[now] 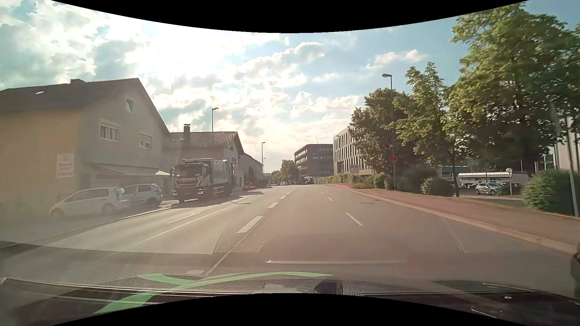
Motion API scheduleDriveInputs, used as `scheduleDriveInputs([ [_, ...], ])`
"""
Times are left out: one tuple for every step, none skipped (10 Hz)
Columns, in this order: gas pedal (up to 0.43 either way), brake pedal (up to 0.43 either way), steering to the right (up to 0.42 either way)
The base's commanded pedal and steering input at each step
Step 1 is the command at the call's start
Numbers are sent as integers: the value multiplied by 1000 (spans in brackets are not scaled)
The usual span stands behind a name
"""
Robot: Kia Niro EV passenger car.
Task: Follow the waypoints while adhering to traffic rules and regulations
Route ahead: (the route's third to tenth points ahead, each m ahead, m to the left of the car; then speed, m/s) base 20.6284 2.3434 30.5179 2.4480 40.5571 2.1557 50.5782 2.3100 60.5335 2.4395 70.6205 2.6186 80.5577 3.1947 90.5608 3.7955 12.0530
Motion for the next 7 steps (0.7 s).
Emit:
scheduleDriveInputs([
  [157, 0, -5],
  [157, 0, -4],
  [157, 0, -4],
  [157, 0, -4],
  [169, 0, -4],
  [169, 0, -4],
  [157, 0, -4],
])
